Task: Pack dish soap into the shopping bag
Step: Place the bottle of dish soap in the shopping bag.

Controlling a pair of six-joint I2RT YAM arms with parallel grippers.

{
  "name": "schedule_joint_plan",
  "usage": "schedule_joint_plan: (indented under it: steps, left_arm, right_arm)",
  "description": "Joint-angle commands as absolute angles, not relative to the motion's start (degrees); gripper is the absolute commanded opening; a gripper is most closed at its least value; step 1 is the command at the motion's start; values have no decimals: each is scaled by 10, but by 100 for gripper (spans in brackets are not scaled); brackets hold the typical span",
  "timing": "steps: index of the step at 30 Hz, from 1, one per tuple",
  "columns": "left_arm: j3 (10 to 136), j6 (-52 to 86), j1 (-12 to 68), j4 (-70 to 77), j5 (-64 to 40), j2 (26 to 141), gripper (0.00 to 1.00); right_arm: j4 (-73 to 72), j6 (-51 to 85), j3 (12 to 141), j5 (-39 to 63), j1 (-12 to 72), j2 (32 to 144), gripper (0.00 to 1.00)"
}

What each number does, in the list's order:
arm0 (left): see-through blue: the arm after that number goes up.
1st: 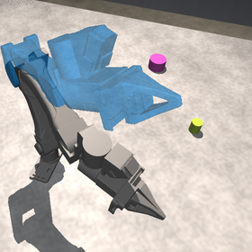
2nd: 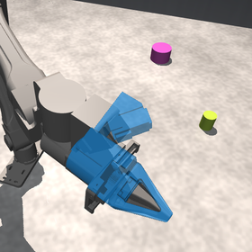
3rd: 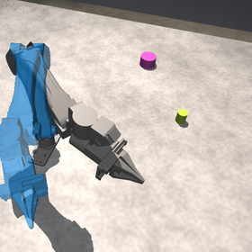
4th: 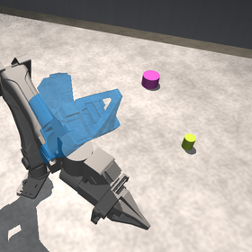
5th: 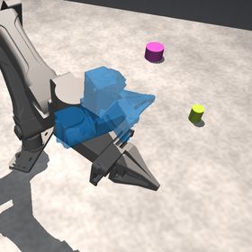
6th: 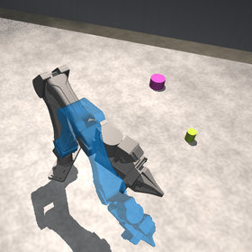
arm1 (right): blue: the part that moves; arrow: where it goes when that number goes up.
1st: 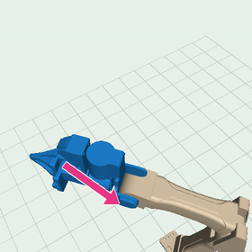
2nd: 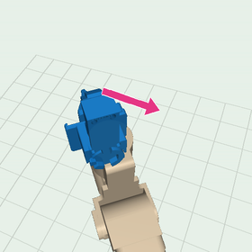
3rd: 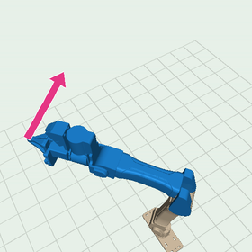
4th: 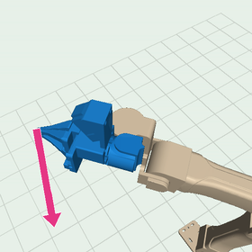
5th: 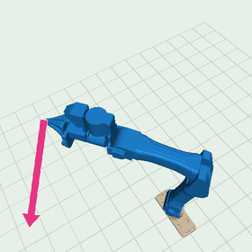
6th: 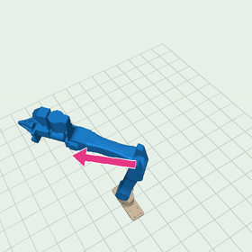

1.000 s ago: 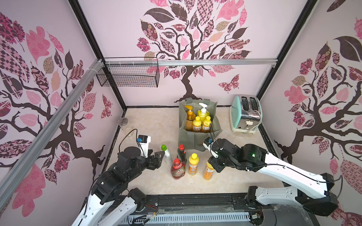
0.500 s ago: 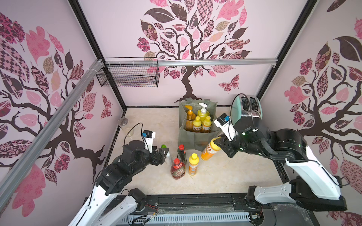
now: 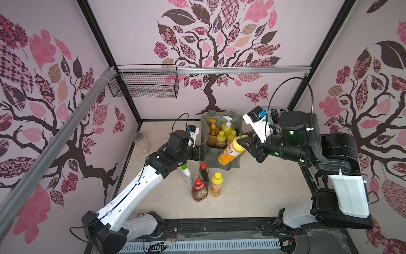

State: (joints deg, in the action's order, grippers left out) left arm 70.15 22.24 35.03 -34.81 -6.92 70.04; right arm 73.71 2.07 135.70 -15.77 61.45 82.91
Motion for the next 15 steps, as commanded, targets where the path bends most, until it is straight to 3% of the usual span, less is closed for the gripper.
schedule_joint_plan:
  steps: [1, 6, 15]
  left_arm:
    - [714, 212, 352, -320, -69, 712, 59]
    - [699, 210, 352, -314, -76, 717, 39]
    - [648, 218, 353, -296, -82, 700, 30]
  right_arm:
    - [610, -15, 1384, -206, 616, 815, 0]
    - [600, -52, 1461, -225, 593, 864, 0]
    - [530, -72, 1429, -159, 502, 911, 0]
